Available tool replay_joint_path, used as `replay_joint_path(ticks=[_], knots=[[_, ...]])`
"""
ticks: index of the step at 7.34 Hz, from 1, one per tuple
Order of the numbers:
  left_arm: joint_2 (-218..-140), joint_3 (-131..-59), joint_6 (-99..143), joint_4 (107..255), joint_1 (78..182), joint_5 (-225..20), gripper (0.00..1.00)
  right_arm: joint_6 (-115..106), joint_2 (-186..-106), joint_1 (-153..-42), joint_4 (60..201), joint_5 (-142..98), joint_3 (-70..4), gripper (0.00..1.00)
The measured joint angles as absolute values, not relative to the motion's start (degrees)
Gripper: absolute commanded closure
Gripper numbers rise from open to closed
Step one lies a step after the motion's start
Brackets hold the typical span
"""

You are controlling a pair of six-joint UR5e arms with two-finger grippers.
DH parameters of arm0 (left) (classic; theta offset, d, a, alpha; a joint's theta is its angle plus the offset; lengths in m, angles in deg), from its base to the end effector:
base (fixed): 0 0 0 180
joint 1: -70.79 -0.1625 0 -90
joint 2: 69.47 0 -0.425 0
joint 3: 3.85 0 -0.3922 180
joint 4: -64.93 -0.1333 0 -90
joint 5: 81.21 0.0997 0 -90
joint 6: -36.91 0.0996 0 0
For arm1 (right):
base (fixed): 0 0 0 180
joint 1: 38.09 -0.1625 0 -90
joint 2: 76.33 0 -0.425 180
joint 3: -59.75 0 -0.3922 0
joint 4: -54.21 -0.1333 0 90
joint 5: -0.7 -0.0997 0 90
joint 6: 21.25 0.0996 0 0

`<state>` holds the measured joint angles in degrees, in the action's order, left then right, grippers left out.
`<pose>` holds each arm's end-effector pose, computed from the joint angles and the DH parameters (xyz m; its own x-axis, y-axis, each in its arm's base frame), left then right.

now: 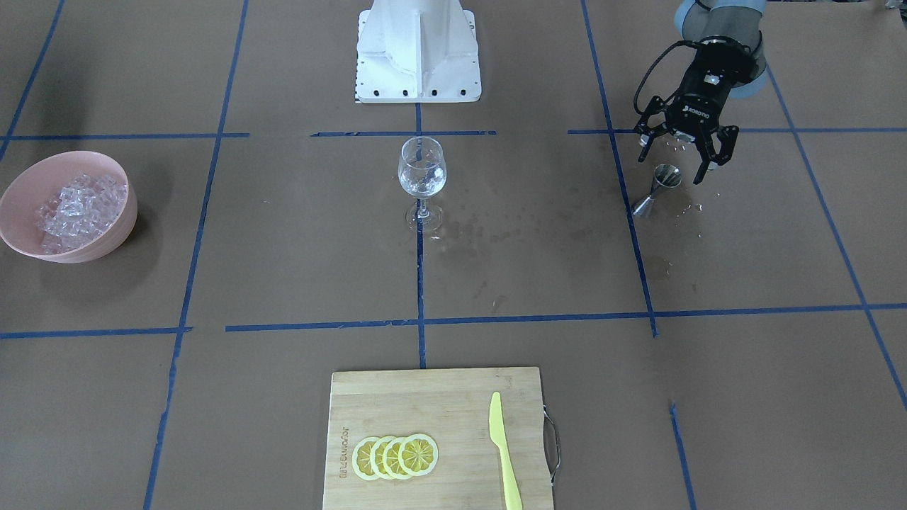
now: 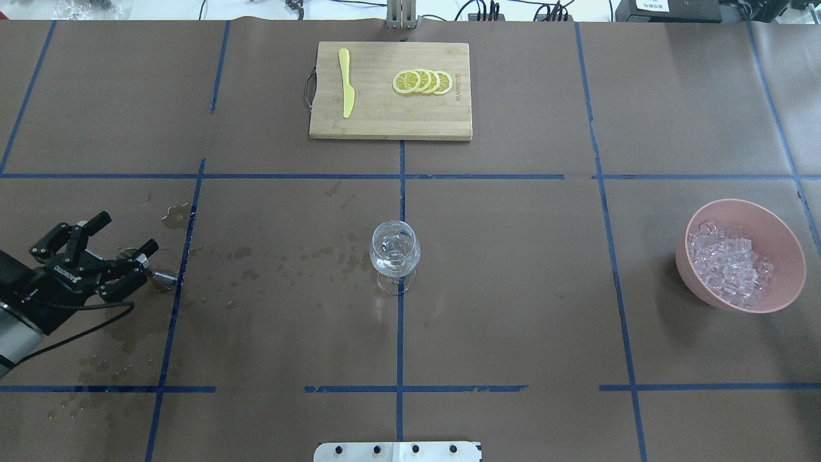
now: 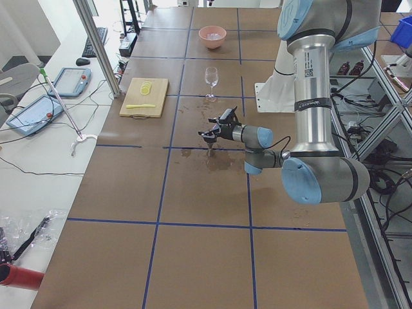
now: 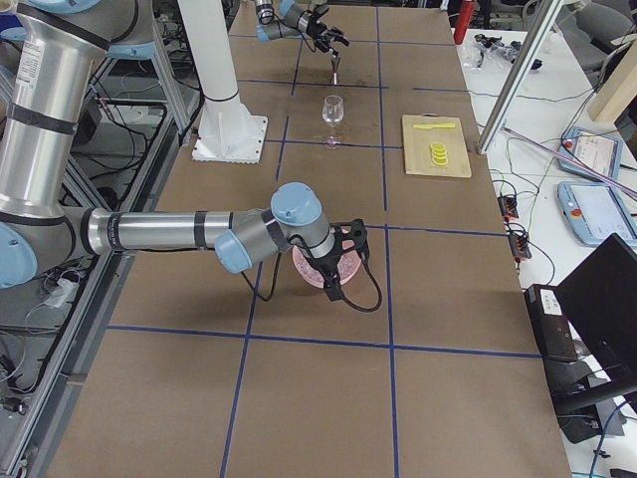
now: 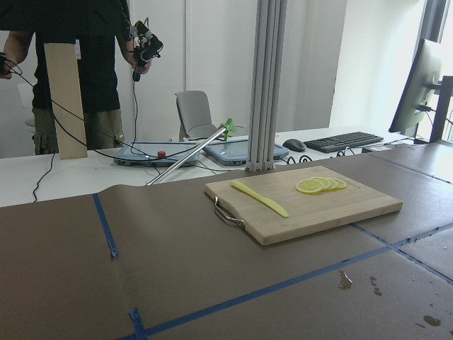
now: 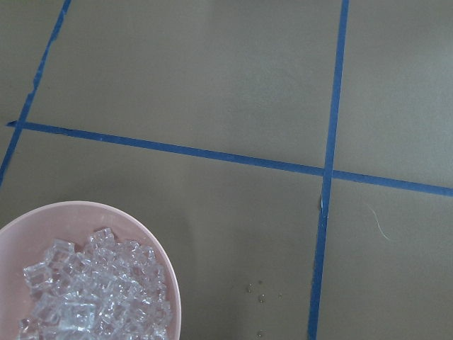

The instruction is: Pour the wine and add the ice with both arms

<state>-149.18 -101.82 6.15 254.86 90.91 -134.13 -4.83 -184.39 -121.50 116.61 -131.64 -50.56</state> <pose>0.2917 -0.3128 0.4872 0.6544 0.4904 -0.5756 0.5342 0.2388 0.8109 0.0218 -0.3883 0.5654 0.6956 -0.1573 0.7010 -0.1012 0.9446 0.3123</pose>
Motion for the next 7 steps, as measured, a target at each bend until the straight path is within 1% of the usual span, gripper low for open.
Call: replay_joint_path(ticks=[2,4,7], knots=[[-150.4,-102.0,11.8,246.5,108.0,-154.6,0.00,-4.8,-184.4,-121.5,116.6,-131.7,-50.6,0.00],[-154.6,-101.9,16.5,231.5,126.4,-177.2,0.00,-4.8,-184.4,-121.5,116.6,-131.7,-50.6,0.00],[-156.7,-101.8,24.9,211.7,146.1,-198.3,0.00,-4.9,-184.7,-121.5,116.6,-131.7,-50.6,0.00]])
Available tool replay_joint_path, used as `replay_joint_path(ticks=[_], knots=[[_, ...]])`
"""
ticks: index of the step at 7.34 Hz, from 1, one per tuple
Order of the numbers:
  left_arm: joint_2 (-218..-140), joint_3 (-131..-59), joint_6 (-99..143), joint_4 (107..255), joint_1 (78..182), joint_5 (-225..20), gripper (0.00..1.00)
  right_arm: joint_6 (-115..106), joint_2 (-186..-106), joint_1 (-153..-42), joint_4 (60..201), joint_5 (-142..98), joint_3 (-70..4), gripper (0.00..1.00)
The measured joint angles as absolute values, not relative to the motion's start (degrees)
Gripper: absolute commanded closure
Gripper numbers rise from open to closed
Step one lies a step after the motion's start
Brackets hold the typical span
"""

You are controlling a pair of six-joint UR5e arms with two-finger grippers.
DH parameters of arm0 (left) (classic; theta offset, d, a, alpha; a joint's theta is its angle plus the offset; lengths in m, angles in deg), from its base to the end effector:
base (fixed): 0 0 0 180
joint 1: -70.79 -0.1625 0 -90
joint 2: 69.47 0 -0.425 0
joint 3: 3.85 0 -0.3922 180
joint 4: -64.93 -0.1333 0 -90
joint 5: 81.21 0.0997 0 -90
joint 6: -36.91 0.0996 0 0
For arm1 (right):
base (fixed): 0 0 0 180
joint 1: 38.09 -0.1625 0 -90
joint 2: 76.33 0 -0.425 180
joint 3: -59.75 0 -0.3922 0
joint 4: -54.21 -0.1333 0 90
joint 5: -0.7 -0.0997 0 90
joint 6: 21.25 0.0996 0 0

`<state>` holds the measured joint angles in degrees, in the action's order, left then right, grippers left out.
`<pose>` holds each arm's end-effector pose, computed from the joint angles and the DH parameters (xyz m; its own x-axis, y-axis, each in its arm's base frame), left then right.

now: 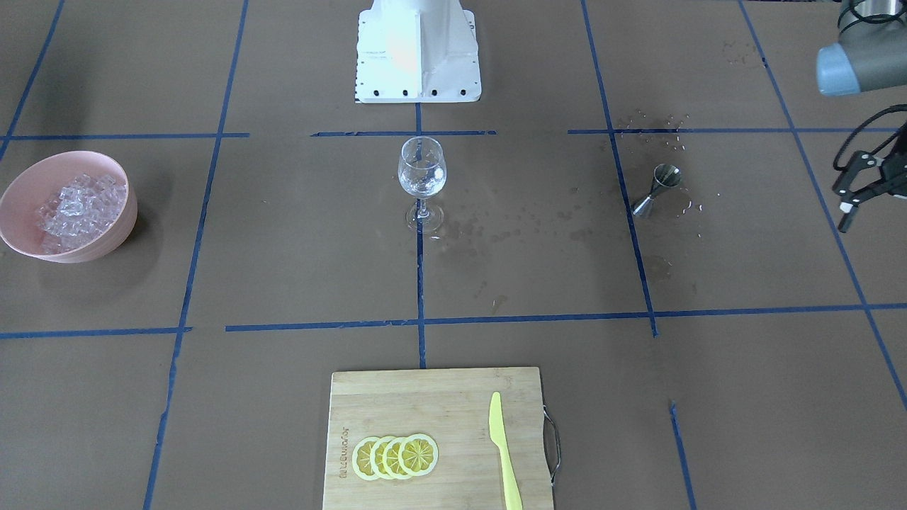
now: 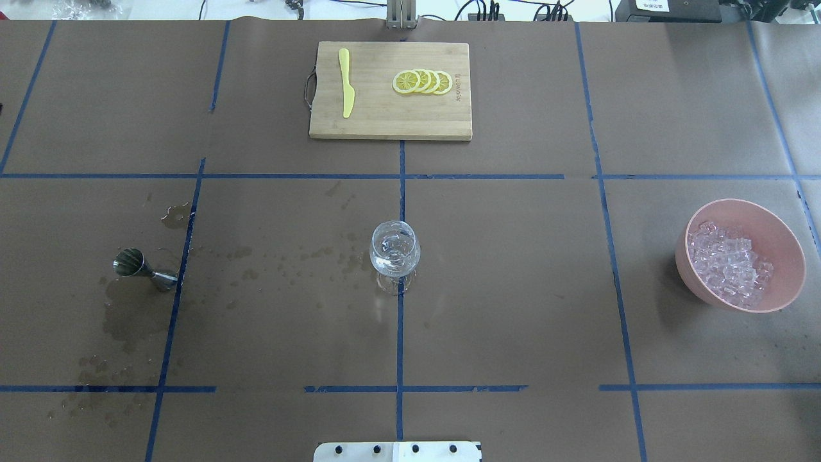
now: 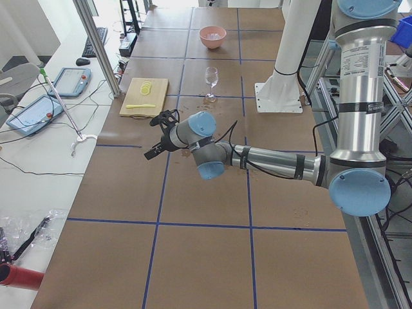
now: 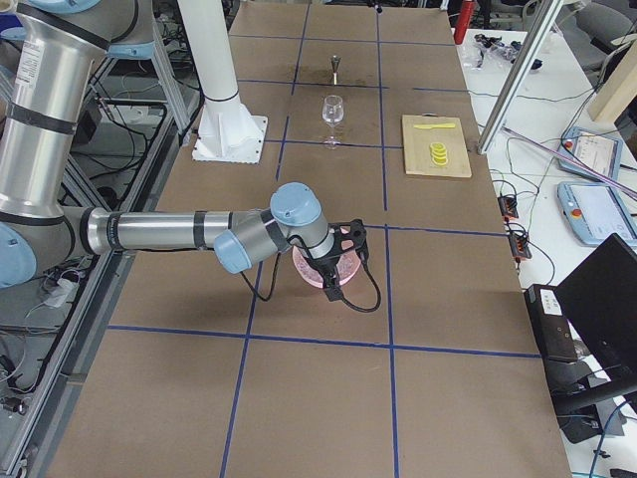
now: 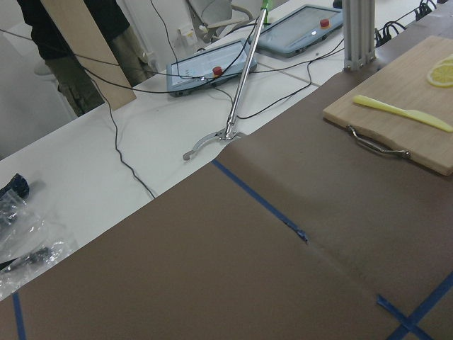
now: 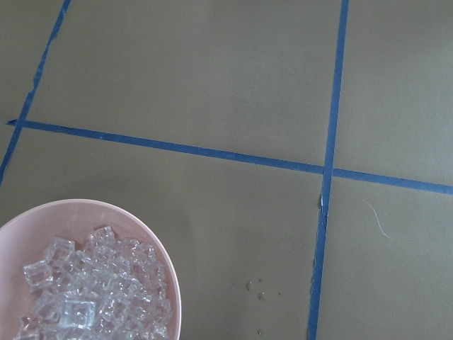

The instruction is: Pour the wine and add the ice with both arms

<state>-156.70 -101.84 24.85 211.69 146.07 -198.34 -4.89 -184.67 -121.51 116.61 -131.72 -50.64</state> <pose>0.0408 -0.5012 0.5049 0.7667 0.5070 -0.3939 0.0417 0.5729 0.8185 0.0220 -0.3863 0.5665 0.6950 -0.1561 0.7018 -0.1002 0.9456 0.3095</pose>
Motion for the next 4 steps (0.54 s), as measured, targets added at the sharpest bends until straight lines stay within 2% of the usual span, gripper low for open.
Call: replay_joint_path(ticks=[2,4], knots=[[-156.2,-101.9,35.7,198.0,154.7,-202.2,0.00,-5.0,-184.9,-121.6,116.6,-131.7,-50.7,0.00],[-157.2,-102.9,39.4,176.2,160.3,-202.7,0.00,-5.0,-185.0,-121.6,116.6,-131.8,-50.7,0.00]])
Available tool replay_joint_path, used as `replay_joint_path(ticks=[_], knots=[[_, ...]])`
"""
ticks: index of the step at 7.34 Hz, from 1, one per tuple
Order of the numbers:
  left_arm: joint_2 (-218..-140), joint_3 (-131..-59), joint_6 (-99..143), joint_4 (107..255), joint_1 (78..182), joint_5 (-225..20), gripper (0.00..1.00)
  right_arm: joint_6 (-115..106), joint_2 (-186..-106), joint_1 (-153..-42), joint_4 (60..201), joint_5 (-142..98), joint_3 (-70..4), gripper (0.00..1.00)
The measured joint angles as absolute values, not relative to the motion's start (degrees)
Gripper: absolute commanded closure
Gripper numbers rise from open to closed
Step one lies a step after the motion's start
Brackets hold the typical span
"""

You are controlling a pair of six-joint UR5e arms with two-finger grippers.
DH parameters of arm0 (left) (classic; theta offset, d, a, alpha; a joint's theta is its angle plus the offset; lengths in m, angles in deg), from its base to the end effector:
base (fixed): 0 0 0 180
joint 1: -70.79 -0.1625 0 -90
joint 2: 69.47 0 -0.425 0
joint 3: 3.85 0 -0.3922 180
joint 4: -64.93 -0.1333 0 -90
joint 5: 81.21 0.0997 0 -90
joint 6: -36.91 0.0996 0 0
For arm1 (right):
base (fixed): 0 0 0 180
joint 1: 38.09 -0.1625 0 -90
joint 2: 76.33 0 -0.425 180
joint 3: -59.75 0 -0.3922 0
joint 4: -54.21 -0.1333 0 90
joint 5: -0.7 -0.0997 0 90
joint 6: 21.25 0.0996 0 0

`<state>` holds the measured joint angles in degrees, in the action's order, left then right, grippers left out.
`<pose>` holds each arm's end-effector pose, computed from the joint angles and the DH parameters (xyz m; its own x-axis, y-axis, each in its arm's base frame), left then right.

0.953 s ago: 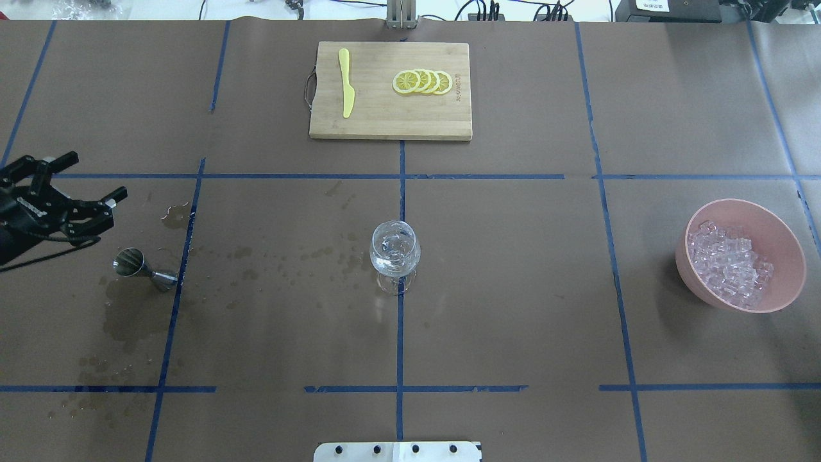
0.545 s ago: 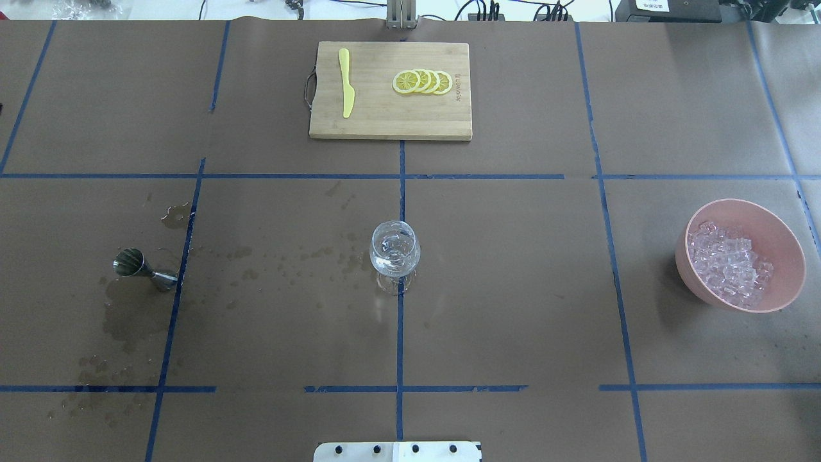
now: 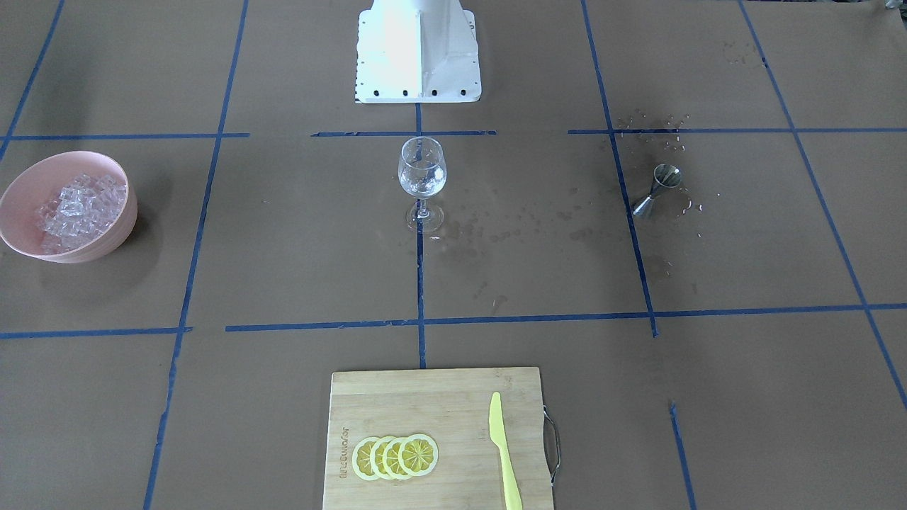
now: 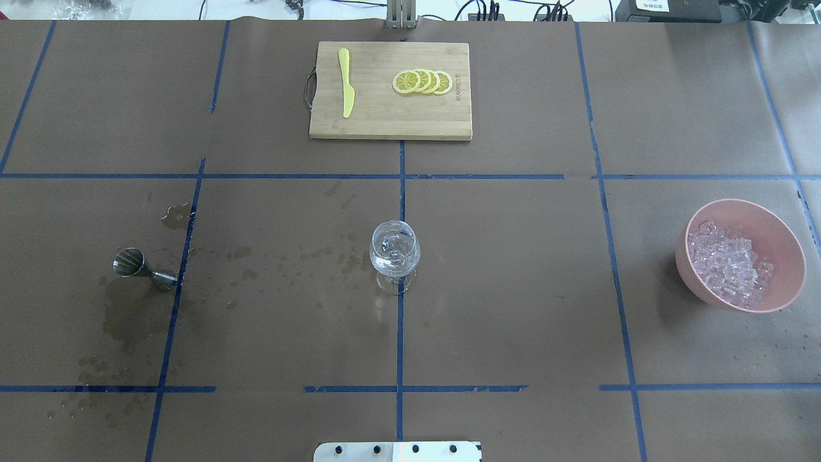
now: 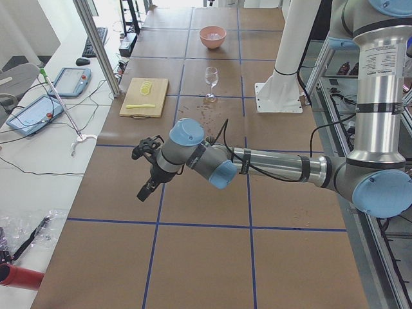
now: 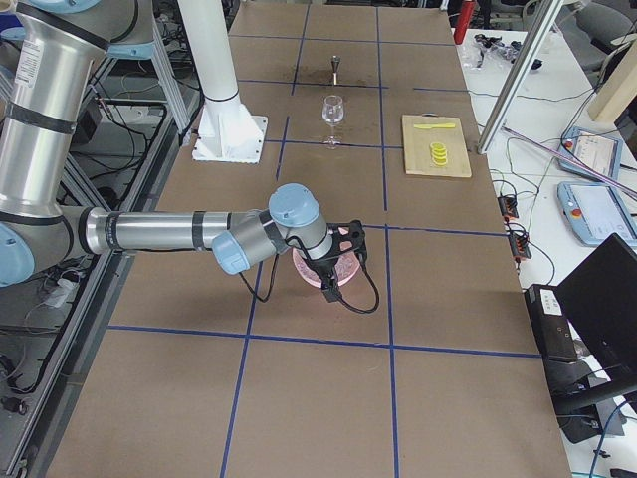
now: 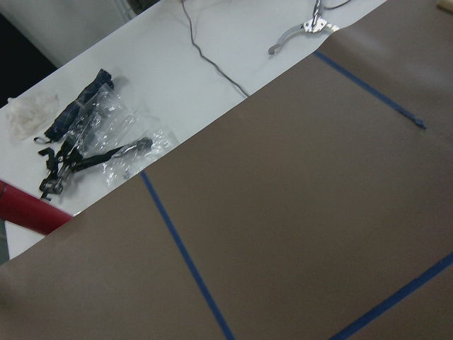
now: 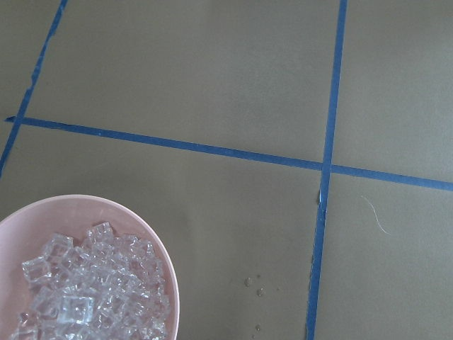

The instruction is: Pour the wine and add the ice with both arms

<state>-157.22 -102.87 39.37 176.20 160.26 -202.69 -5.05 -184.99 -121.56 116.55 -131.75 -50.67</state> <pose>-0.0767 -0.5014 0.5690 0.8494 0.2910 -0.4403 -0.0447 0.8709 0.4894 0.0225 -0.3840 0.5682 0.6954 -0.1555 0.7016 -0.0989 0.9463 0.3077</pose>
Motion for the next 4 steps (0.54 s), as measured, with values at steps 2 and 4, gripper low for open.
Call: replay_joint_path(ticks=[2,4], knots=[[-157.4,-103.1,39.9,161.0,162.2,-208.1,0.00,-4.9,-185.0,-121.5,116.6,-131.8,-50.7,0.00],[-153.0,-103.3,40.1,155.3,162.6,-216.8,0.00,-4.8,-184.9,-121.5,116.6,-131.9,-50.7,0.00]])
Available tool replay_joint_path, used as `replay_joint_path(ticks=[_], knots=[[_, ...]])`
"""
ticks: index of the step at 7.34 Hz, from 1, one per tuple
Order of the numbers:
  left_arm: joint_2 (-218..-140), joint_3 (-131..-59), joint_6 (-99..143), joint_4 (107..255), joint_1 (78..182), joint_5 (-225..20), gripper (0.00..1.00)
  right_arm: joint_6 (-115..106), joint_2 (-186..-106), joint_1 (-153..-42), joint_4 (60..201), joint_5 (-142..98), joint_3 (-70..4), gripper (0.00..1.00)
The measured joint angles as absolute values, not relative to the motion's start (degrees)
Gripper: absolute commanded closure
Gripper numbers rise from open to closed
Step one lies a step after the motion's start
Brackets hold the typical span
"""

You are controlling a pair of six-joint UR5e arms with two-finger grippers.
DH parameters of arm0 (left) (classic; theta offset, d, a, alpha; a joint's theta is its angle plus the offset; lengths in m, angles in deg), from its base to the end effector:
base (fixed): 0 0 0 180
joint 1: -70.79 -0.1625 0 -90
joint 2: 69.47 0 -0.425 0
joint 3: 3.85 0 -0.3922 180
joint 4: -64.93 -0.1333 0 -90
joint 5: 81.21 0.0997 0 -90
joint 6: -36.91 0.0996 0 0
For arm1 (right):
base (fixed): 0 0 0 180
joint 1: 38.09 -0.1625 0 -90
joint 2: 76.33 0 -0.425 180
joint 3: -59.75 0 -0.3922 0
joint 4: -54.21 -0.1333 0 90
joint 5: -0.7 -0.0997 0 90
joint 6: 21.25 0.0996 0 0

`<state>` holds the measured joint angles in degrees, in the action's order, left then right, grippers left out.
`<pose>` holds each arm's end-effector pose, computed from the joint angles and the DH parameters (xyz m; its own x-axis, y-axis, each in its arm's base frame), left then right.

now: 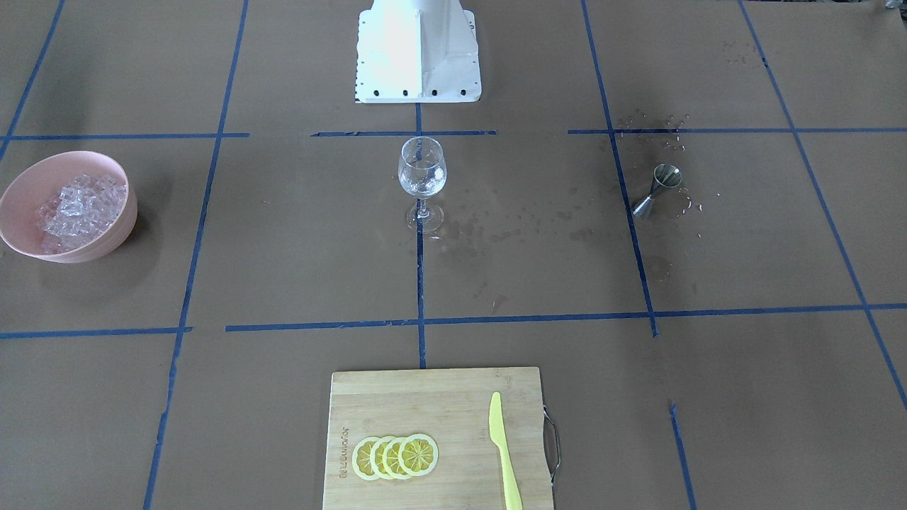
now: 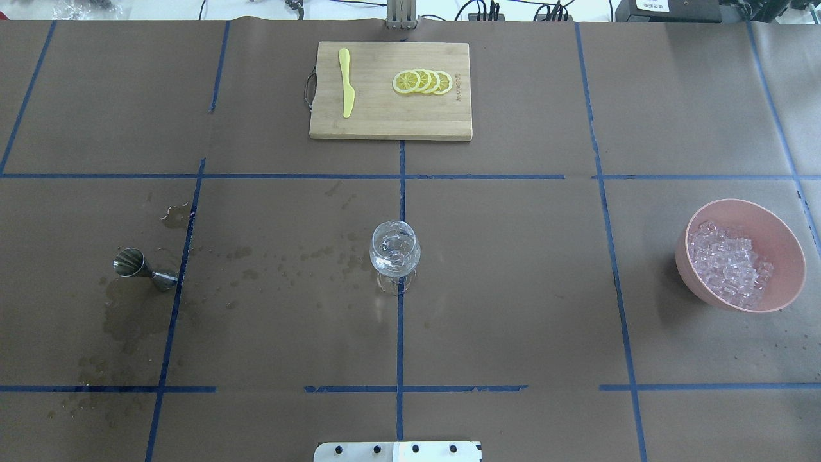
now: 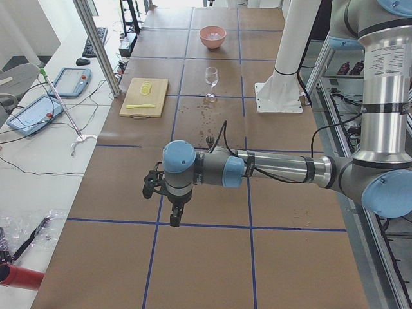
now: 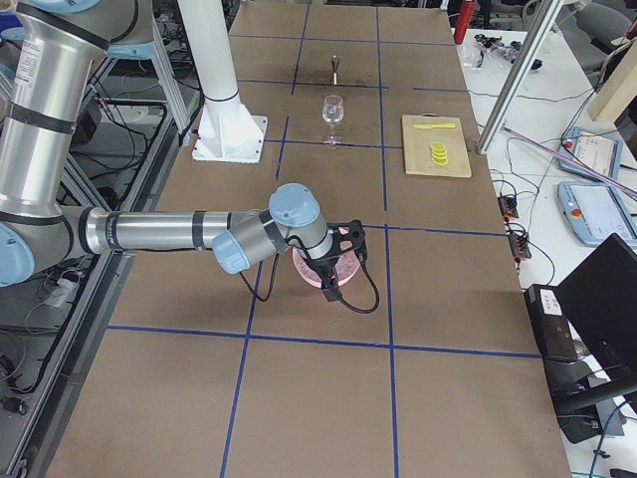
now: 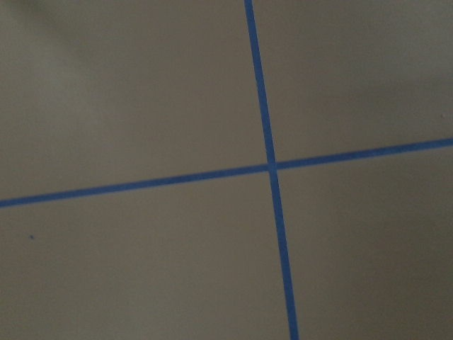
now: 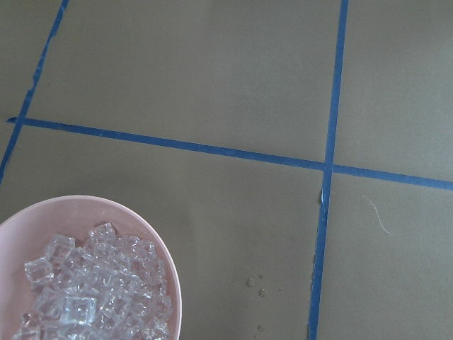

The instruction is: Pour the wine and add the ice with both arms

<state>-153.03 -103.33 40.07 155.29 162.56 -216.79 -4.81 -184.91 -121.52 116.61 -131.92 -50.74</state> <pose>-0.0760 -0.4455 0.6277 0.7015 0.0757 -0.7086 -0.0078 0.9951 0.0985 0.0220 -0.3845 0.5670 0.6927 -0.1539 0.7046 -0.1006 0.9468 0.3057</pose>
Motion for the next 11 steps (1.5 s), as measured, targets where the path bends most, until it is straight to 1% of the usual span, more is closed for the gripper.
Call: replay_joint_path(ticks=[1,3,5,6,8,11], knots=[[-150.4,-104.5,40.2,155.6,162.6,-218.2,0.00,-4.8,-184.8,-121.5,116.6,-132.1,-50.8,0.00],[-149.2,-105.5,40.2,156.6,162.5,-218.8,0.00,-4.4,-184.3,-120.3,116.7,-132.2,-51.4,0.00],[-149.7,-106.2,40.0,157.5,162.5,-218.7,0.00,1.6,-182.5,-113.5,116.1,-130.1,-52.7,0.02],[-149.9,-106.3,39.9,158.4,162.5,-218.6,0.00,6.8,-182.0,-108.4,114.0,-126.8,-53.0,0.13],[-149.9,-106.2,39.7,159.7,162.4,-218.5,0.00,14.9,-182.0,-100.1,110.8,-120.7,-52.7,0.15],[-149.9,-106.3,39.8,160.3,162.4,-218.5,0.00,16.9,-182.4,-93.0,110.2,-116.4,-51.6,0.24]])
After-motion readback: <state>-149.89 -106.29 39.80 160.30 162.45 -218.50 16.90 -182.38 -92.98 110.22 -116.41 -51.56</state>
